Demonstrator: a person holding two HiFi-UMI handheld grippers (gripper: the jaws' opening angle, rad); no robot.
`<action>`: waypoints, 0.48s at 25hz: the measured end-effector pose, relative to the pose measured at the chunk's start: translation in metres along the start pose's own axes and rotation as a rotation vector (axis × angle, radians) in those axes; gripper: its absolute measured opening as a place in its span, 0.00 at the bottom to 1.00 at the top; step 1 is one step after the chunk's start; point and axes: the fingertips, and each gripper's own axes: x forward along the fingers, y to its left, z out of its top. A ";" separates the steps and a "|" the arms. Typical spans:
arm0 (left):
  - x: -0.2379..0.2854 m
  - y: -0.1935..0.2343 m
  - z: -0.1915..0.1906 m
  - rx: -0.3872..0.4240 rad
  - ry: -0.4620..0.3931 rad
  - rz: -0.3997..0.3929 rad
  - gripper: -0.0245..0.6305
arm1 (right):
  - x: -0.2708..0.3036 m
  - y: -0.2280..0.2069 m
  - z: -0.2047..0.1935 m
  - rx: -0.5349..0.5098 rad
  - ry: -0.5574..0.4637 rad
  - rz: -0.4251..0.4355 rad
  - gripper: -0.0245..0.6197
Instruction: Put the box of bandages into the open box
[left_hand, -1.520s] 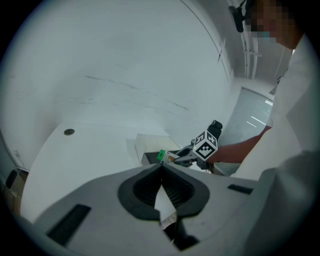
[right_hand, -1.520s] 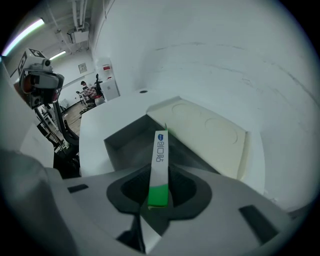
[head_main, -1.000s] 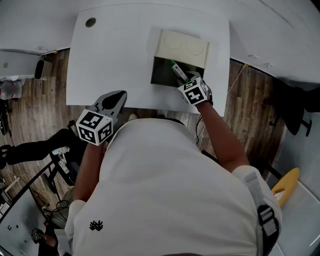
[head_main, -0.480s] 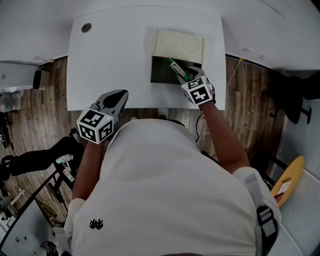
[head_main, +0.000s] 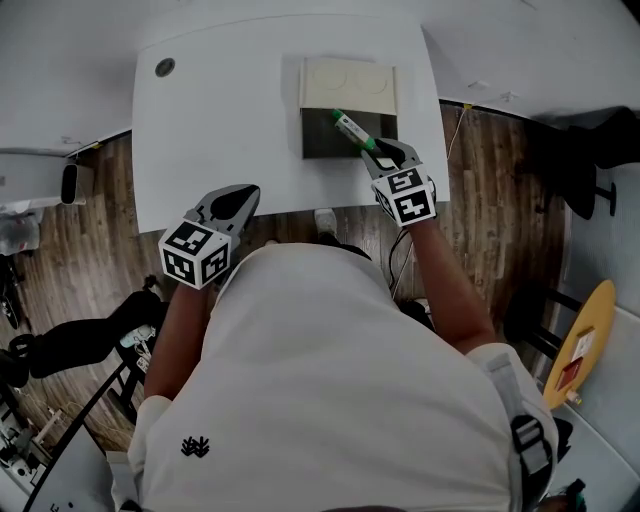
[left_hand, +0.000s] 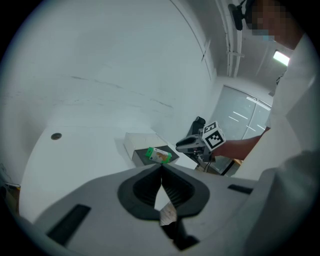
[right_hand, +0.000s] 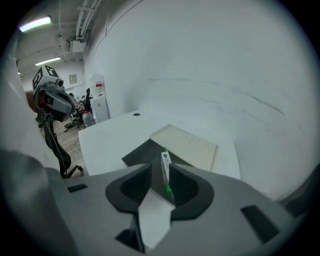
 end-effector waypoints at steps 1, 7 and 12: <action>-0.003 0.000 -0.001 0.003 -0.002 -0.006 0.05 | -0.004 0.004 -0.002 0.008 -0.003 -0.005 0.20; -0.030 -0.004 -0.020 0.014 -0.006 -0.030 0.05 | -0.029 0.040 -0.015 0.100 -0.033 -0.012 0.07; -0.050 -0.006 -0.040 0.012 -0.001 -0.056 0.05 | -0.045 0.078 -0.027 0.193 -0.047 0.007 0.05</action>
